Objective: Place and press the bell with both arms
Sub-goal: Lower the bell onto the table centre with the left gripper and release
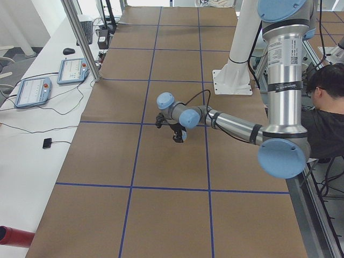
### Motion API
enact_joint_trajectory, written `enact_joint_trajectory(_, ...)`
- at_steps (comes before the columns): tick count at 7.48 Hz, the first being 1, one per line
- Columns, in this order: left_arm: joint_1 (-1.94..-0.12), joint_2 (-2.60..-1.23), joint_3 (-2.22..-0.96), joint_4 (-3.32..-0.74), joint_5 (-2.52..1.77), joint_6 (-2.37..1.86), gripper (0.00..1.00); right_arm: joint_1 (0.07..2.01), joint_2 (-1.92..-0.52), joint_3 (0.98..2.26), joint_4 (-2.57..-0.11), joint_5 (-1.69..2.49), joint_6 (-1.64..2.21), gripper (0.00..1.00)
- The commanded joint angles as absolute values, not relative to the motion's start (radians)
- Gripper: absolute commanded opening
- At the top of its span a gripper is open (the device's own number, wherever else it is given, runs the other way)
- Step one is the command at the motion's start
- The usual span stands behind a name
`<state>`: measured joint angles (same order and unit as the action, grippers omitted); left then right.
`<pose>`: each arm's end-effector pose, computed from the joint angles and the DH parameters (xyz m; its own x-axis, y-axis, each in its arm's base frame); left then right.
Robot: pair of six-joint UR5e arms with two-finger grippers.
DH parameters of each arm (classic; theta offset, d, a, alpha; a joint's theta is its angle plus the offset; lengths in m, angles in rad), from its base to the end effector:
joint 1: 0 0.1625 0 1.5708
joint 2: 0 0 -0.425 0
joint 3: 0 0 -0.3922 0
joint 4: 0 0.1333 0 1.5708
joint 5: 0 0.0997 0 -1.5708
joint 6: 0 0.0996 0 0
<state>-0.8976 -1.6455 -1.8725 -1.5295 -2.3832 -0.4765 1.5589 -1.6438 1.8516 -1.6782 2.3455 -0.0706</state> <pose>0.2722 -0.4392 0.4741 0.6156 0.2083 -0.7600 -0.3449 0.9384 -0.0222 0.0582 -0.4598 0.5663 0.7111 -0.1486 0.6872 0.0622 0.9869 0.1491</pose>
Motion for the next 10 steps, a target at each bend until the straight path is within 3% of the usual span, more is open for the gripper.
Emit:
enact_joint_trajectory(1, -0.870, -1.941, -1.803, -1.271, -2.384, -0.536, 0.06, 1.559, -1.643, 1.852, -1.678, 2.345, -0.072, 1.00)
enact_joint_trajectory(3, -0.783, -2.189, -1.610, -1.259, -2.379, -0.687, 0.06, 1.559, -1.641, 1.853, -1.677, 2.347, -0.074, 1.00)
enact_joint_trajectory(5, -0.727, -2.494, -1.252, -1.291, -2.379, -0.779, 0.06, 1.559, -1.640, 1.855, -1.677, 2.349, -0.074, 1.00)
enact_joint_trajectory(8, -0.703, -2.662, -0.954, -1.514, -2.378, -0.880, 0.06, 1.559, -1.640, 1.855, -1.677, 2.352, -0.072, 1.00)
enact_joint_trajectory(10, -0.671, -2.710, -0.898, -1.573, -2.359, -0.948, 0.13, 1.559, -1.640, 1.859, -1.677, 2.353, -0.072, 1.00)
